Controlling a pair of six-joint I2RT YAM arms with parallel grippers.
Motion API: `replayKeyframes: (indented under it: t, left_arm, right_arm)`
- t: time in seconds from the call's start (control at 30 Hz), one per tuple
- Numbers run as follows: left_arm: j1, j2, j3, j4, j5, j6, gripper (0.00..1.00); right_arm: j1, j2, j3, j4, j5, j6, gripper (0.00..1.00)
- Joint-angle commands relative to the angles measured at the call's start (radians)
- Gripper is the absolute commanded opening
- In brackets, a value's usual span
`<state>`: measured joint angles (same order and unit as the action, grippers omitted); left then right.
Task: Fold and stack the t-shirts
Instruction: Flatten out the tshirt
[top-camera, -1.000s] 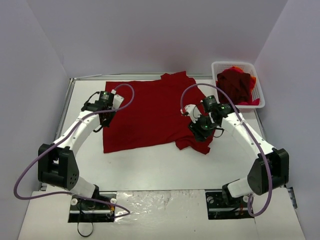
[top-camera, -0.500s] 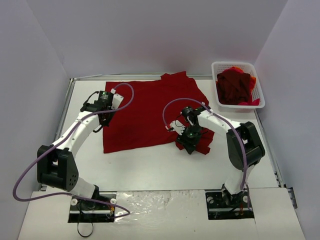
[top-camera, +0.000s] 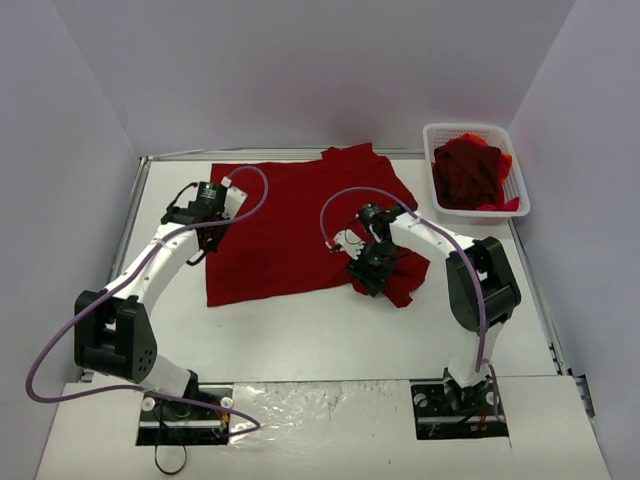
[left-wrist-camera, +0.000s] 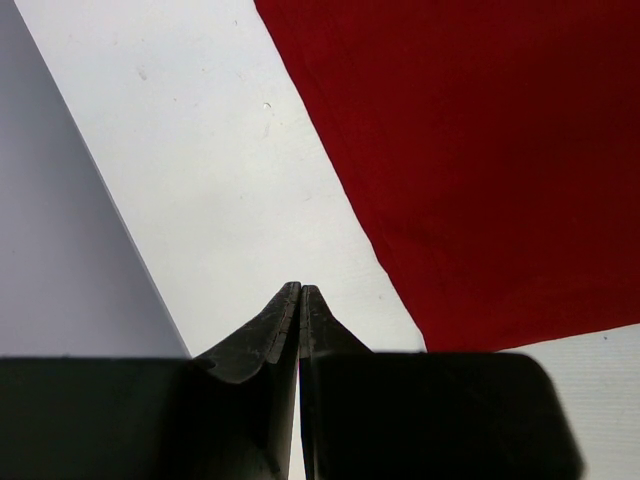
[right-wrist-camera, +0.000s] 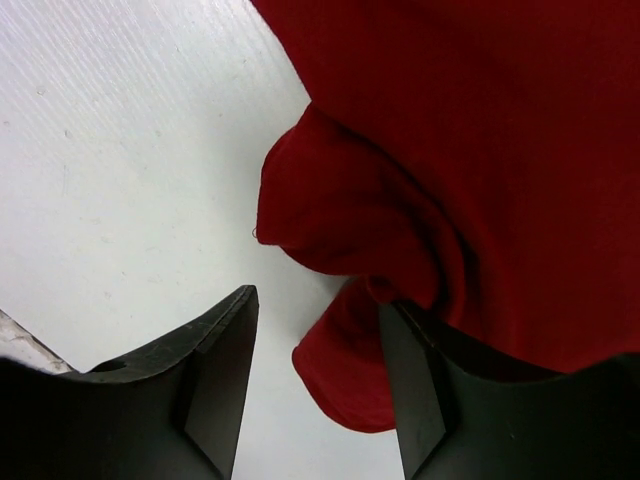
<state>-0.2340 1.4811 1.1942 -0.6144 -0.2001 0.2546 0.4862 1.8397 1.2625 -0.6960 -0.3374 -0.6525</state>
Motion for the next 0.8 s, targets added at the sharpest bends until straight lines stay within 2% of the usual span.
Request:
replayKeyframes:
  t: [0.0,0.1,0.37,0.57,0.67,0.77]
  left_arm:
    - [0.007,-0.015,0.002,0.015,-0.004,0.009,0.02]
    - [0.007,-0.007,-0.001,0.022,-0.001,0.008,0.02]
    - [0.007,0.028,-0.001,0.03,0.007,0.005,0.02]
    - [0.007,0.039,-0.007,0.033,0.011,0.002,0.02]
    - [0.007,0.038,-0.007,0.033,0.016,0.002,0.02]
    - [0.007,0.033,-0.008,0.03,0.016,0.002,0.02]
  right_arm:
    - [0.011,-0.019,0.038,-0.054,0.023,0.001,0.48]
    - [0.014,-0.033,0.035,-0.053,0.024,-0.004,0.48]
    - [0.017,0.069,0.064,-0.045,0.005,-0.01,0.47]
    - [0.029,0.122,0.115,-0.017,0.024,0.016,0.42]
    - [0.034,0.145,0.129,-0.01,0.029,0.03,0.32]
    - [0.035,0.154,0.132,-0.007,0.035,0.036,0.17]
